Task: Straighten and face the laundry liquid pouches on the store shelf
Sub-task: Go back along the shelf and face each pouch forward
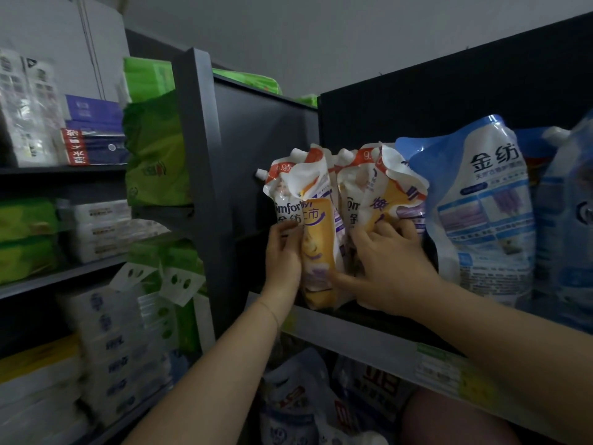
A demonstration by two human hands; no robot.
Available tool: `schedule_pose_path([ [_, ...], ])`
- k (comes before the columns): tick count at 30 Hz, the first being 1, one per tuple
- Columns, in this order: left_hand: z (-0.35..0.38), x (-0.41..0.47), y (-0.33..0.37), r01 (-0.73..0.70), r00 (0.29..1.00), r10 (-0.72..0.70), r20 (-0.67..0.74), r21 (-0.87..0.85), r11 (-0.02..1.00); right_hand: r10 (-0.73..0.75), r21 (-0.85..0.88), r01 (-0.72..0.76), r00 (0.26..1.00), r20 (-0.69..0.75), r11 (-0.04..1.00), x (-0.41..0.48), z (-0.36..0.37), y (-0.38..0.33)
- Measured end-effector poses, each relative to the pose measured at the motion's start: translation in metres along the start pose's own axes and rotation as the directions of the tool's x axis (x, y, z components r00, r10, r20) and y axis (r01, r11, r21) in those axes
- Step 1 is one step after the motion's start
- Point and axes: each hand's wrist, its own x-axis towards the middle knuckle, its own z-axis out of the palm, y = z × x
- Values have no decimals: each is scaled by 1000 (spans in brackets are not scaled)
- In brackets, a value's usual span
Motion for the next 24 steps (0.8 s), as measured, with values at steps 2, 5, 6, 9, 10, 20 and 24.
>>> schedule_pose_path([
  [2,1,16,1,199,980,-198,26,-58,978,-3,-4,3,1000,20,1000,0,-1,-1],
  [5,12,23,12,401,908,-367,201,-165,901,-25,-9,26,999,30,1000,1,0,1],
  [6,16,25,11,407,901,-363,239,-174,897,-30,-12,30,999,32,999,1,1,1],
  [9,22,28,7,399,900,-349,261,-171,901,-35,-34,36,999,26,999,3,4,3],
  [10,22,27,7,381,914,-344,212,-166,910,-38,-44,39,999,20,998,3,5,4],
  [20,18,33,2,403,812,-274,-516,155,902,-45,14,45,999,-8,999,4,2,6],
  [24,20,31,5,249,774,-101,-625,155,956,-69,23,69,998,5,997,5,1,8],
])
